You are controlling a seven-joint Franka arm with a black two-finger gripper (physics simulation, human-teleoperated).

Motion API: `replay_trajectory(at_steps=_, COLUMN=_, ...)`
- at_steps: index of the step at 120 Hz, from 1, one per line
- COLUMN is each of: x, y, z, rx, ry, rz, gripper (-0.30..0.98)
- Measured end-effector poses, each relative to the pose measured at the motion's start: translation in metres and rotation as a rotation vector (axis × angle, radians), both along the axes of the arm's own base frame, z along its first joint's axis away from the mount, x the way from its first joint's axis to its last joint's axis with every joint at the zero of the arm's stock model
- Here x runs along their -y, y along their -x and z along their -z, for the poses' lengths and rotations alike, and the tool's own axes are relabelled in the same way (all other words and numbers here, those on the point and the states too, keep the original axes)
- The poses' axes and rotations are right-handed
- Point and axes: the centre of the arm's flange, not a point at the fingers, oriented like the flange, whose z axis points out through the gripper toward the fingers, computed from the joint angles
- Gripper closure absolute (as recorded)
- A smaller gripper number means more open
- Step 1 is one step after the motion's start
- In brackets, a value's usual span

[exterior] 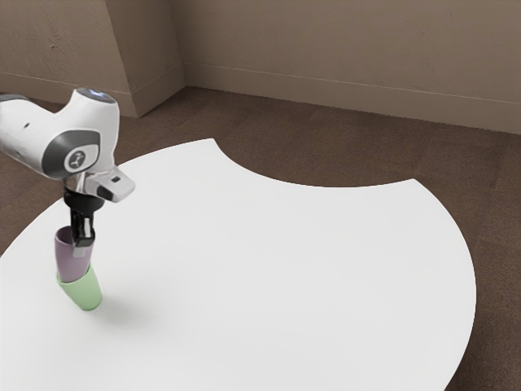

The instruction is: Place the right cup onto the left cup

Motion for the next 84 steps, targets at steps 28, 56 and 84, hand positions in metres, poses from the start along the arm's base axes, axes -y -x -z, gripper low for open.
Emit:
replay_trajectory(at_steps=28, x=0.004, y=-0.012, z=0.006, rx=-0.005, ry=-0.001, rz=0.007, gripper=0.79)
replay_trajectory(at_steps=56, x=0.001, y=-0.002, z=-0.008, rx=0.024, ry=-0.001, rz=-0.026, gripper=0.52)
replay_trajectory(at_steps=84, x=0.006, y=-0.004, z=-0.015, rx=0.034, ry=-0.008, rz=-0.029, gripper=0.17)
